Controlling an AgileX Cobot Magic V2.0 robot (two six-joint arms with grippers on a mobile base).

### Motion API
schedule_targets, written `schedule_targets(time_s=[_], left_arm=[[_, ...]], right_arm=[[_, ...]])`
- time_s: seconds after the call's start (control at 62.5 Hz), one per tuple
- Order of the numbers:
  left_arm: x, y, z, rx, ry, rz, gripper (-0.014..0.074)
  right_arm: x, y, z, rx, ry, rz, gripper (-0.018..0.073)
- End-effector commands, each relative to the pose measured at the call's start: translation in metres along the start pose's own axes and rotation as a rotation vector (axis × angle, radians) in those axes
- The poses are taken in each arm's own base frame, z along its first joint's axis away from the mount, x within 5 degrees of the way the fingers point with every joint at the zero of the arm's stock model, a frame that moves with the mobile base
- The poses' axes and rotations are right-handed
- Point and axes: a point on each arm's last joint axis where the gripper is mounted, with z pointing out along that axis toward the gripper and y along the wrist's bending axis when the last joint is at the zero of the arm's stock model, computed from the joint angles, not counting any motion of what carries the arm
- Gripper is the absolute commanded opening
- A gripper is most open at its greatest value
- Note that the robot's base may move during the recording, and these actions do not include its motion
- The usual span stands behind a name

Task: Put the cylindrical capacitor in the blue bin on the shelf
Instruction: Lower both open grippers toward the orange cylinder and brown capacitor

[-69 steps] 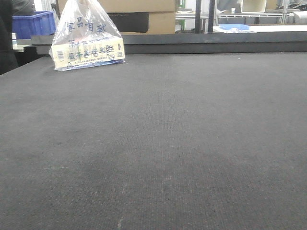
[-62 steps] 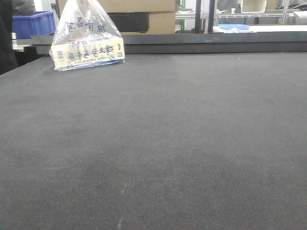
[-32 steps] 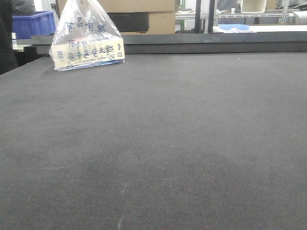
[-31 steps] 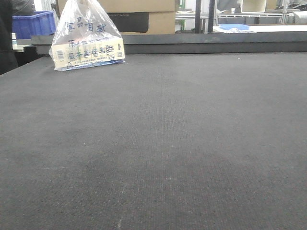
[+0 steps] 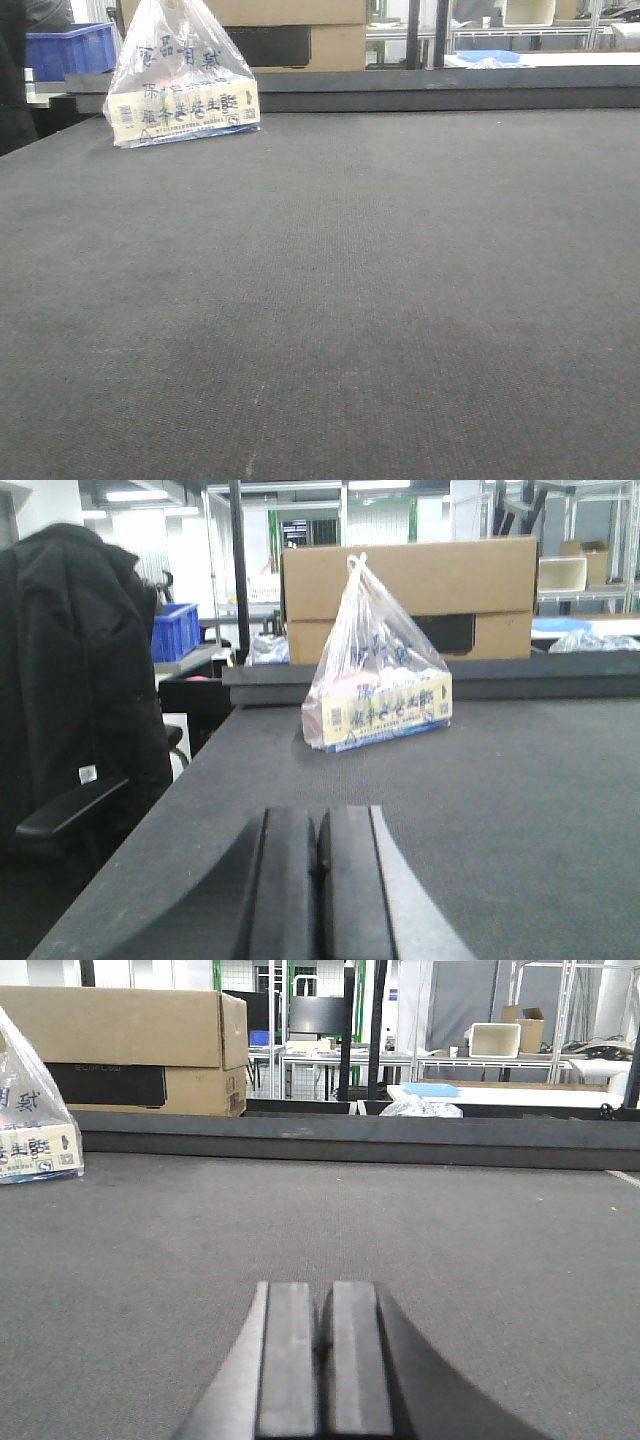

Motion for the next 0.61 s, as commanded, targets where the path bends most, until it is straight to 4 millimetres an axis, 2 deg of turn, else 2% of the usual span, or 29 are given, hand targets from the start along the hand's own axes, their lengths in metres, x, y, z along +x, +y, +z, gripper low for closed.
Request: schedule_targets(time_s=[0.0,0.08,0.144,0.288,0.432,0.592], left_arm=[[-0.018,0.002,-0.001,-0.007,-0.038,0.0,-0.0111],[-0.035,0.004,-0.004,-0.011,0.018,0.0,-0.0111],[-0.052,0.005,-0.006,-0.014,0.035,-0.001,-0.0111],[-0.088,0.009,0.003,-0.014,0.13,-0.002,-0.0111],[-0.112,0.011,0.031,-0.003,0.3,-0.017,-0.0111],[-0.121,0.009,0.071,0.03,0.54,-0.078,-0.0111]], right_arm=[[-0.011,0.0,-0.001,-0.001,-0.052,-0.007,-0.0162],[-0.031,0.001,-0.002,-0.003,-0.099,-0.006,-0.0162],[-0.054,0.002,-0.003,-0.007,-0.111,-0.006,-0.0162],[-0.084,0.005,0.006,-0.017,0.047,-0.008,-0.0162],[-0.11,0.007,0.027,-0.025,0.252,-0.009,-0.0162],[-0.12,0.009,0.059,-0.031,0.52,-0.012,-0.0162]])
